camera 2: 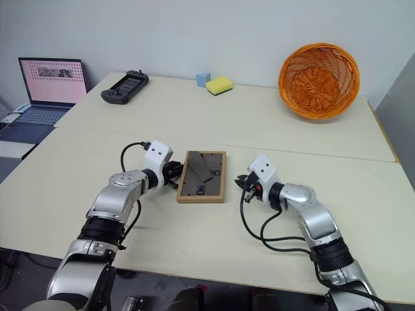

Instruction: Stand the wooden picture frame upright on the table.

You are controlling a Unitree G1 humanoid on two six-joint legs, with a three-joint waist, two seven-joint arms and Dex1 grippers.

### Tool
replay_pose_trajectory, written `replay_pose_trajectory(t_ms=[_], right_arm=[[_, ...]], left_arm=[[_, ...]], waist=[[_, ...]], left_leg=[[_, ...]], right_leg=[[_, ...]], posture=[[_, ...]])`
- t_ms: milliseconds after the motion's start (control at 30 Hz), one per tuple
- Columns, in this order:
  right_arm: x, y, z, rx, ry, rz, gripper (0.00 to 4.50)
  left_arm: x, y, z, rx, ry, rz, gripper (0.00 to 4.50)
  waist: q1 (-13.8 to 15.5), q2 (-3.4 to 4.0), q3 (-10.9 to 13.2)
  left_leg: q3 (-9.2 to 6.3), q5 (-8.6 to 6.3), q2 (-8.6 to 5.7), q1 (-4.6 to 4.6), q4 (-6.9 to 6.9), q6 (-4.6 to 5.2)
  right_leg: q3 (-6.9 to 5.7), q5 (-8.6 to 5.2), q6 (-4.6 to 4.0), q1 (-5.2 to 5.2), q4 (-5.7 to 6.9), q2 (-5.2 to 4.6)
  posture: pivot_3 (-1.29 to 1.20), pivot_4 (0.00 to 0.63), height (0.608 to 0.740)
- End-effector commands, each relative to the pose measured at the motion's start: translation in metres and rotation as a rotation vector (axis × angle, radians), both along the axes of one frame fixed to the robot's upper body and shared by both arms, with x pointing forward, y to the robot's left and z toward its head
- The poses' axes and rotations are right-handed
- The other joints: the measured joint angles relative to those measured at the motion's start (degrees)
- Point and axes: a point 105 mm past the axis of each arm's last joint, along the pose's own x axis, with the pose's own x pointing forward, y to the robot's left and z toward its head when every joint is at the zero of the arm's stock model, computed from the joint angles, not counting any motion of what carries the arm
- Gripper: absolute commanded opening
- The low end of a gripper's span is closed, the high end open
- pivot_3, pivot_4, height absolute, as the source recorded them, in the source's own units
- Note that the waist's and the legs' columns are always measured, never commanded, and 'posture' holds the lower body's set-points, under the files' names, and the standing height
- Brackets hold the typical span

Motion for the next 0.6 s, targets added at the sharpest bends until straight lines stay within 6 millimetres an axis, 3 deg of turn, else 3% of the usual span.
replay_pose_trajectory(t_ms=[33,600], right_arm=[[-0.003,0.005,-0.006,-0.011,-0.028,0.02,0.59],[-0.011,0.03,0.023,0.102,-0.033,0.049,0.59]], left_arm=[[0.004,-0.006,0.014,0.008,-0.051,-0.029,1.18],[0.008,-0.024,0.022,-0.01,-0.068,-0.075,1.18]], waist=[[-0.02,0.0,0.0],[-0.02,0.0,0.0]], left_leg=[[0.0,0.0,0.0,0.0,0.0,0.0],[-0.03,0.01,0.02,0.0,0.0,-0.01]], right_leg=[[0.01,0.0,0.0,-0.01,0.0,0.0],[-0.03,0.0,0.0,0.0,0.01,0.01]], posture=[[0.0,0.15,0.74],[0.0,0.15,0.74]])
